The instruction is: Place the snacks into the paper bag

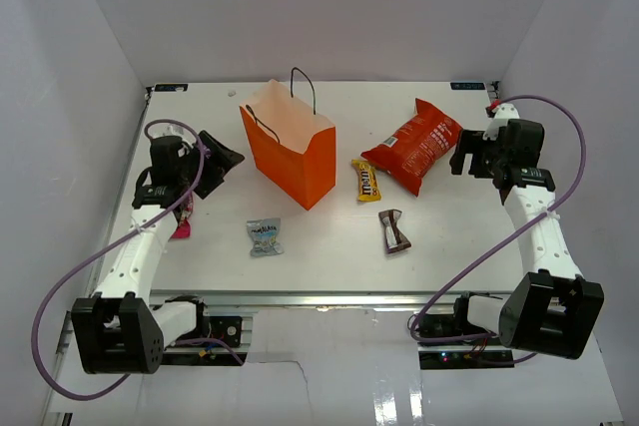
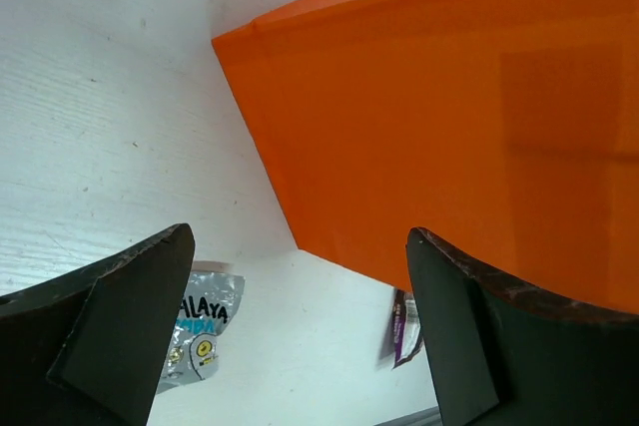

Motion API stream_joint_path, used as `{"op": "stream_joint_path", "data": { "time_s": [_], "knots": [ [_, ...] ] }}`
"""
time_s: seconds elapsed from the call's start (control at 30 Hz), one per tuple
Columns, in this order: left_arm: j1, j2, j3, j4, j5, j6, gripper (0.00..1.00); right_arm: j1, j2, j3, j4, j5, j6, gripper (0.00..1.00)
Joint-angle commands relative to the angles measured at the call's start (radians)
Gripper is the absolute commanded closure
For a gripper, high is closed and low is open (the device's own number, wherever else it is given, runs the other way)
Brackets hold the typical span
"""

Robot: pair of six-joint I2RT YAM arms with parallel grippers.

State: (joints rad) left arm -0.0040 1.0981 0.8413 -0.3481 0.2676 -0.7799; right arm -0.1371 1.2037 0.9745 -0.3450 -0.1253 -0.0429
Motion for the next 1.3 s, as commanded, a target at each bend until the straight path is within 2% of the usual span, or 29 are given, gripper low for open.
{"op": "stream_joint_path", "data": {
  "time_s": [0.0, 0.03, 0.13, 0.17, 0.27, 0.37, 0.4, 0.67, 1.07, 1.27],
  "knots": [
    [-0.001, 0.067, 0.079, -0.053, -0.045, -0.093, 0.02, 0.001, -0.003, 0.053, -0.002, -0.166, -0.107, 0.1],
    [-0.001, 0.068, 0.093, -0.066, -0.045, -0.108, 0.02, 0.001, -0.004, 0.058, -0.002, -0.166, -0.135, 0.1],
    [0.002, 0.132, 0.131, -0.1, -0.07, -0.146, 0.02, 0.001, -0.006, 0.082, -0.035, -0.304, -0.276, 0.1],
    [0.002, 0.161, 0.151, -0.106, -0.08, -0.159, 0.02, 0.002, -0.004, 0.09, -0.07, -0.394, -0.323, 0.1],
    [0.002, 0.206, 0.185, -0.117, -0.099, -0.194, 0.02, 0.01, 0.016, 0.131, -0.129, -0.488, -0.441, 0.1],
    [0.004, 0.273, 0.211, -0.13, -0.122, -0.232, 0.02, 0.018, 0.065, 0.196, -0.244, -0.551, -0.534, 0.1],
    [0.037, 0.317, 0.232, -0.143, -0.133, -0.245, 0.02, 0.017, 0.077, 0.211, -0.314, -0.574, -0.569, 0.1],
    [0.061, 0.597, 0.421, -0.199, -0.201, -0.311, 0.03, 0.016, 0.117, 0.178, -0.296, -0.738, -0.571, 0.1],
    [0.075, 0.972, 0.839, -0.393, -0.438, -0.242, 0.12, 0.016, 0.149, 0.164, -0.281, -0.746, -0.583, 0.09],
    [0.076, 1.036, 0.917, -0.423, -0.475, -0.199, 0.18, 0.014, 0.168, 0.184, -0.279, -0.743, -0.577, 0.09]
  ]
}}
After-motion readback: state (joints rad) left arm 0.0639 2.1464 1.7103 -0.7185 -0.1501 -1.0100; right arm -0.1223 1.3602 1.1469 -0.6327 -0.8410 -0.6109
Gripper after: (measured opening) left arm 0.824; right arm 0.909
